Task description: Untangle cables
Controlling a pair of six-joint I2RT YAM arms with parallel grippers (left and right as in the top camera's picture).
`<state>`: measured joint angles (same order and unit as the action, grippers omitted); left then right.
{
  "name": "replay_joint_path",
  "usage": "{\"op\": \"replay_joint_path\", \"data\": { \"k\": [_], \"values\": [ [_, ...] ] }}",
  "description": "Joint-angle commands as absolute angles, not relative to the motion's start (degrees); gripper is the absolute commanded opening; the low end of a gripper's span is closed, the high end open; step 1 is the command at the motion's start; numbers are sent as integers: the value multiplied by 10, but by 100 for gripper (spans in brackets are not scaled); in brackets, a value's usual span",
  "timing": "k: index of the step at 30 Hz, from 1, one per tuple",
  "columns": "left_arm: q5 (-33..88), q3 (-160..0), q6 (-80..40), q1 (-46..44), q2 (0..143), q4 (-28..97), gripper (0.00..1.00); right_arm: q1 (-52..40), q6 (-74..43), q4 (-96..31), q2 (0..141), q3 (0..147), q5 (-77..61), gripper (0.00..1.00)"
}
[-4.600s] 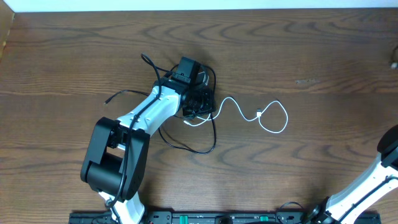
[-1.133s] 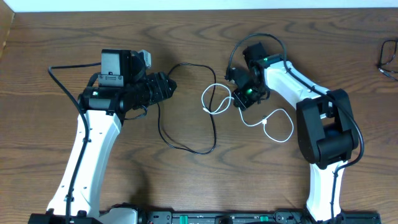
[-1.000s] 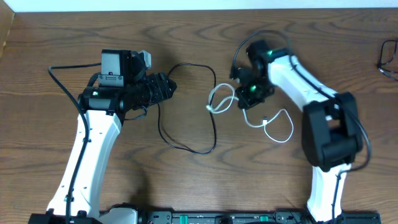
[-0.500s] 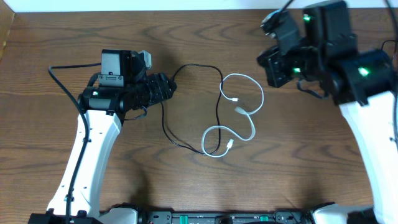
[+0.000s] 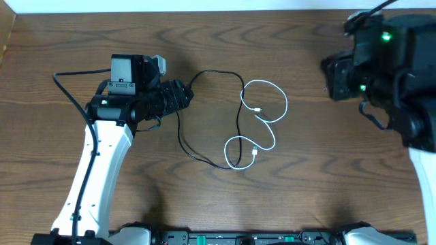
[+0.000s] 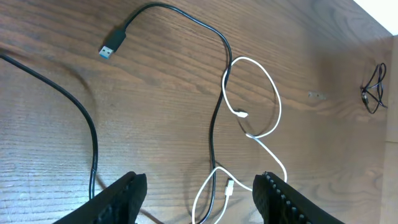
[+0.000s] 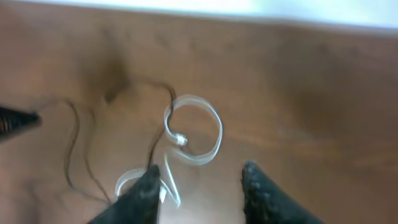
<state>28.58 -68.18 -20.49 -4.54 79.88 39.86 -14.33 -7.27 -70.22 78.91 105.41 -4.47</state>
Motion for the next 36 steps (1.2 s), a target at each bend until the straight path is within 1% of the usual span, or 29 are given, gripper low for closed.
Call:
{"op": "replay_joint_path", "data": {
  "k": [1,2,4,9,16,19,21,22,23,24,25,26,32,36],
  "values": [
    [289,-686,-191,-43,789,399,60,-143,-96,-757,842,1052,-94,52],
    [289,-686,-191,-43,789,400,61,-147,-95,-787,868,1050,-133,54],
    [289,-686,-191,-43,789,402,60,-157,-83,-807,899,1041,-160,55],
    [289,-686,-191,-43,789,405,61,-193,-74,-797,968,1000,-167,56],
    [289,-686,-191,-43,789,411,61,-231,-82,-724,1068,932,-143,49],
    [289,-686,-191,-43,789,415,60,-235,-86,-701,1113,920,-136,44],
    [289,-686,-191,-43,790,415,60,-237,-85,-695,1136,920,-139,37],
    [289,-686,-191,-43,790,415,60,-239,-85,-691,1145,920,-139,31],
    [289,-686,-191,-43,790,415,60,-240,-85,-688,1152,920,-139,19],
    [289,-686,-191,-43,790,415,60,-240,-85,-685,1155,920,-139,10],
    [289,-686,-191,-43,790,415,60,-240,-85,-682,1155,920,-139,4],
    [289,-686,-191,-43,790,415,60,-240,-85,-678,1155,920,-139,1],
    [289,-686,-191,-43,790,415,60,-228,-85,-682,1140,935,-138,1],
    [289,-686,-191,-43,790,415,60,-190,-81,-711,1111,971,-136,1]
  ]
}}
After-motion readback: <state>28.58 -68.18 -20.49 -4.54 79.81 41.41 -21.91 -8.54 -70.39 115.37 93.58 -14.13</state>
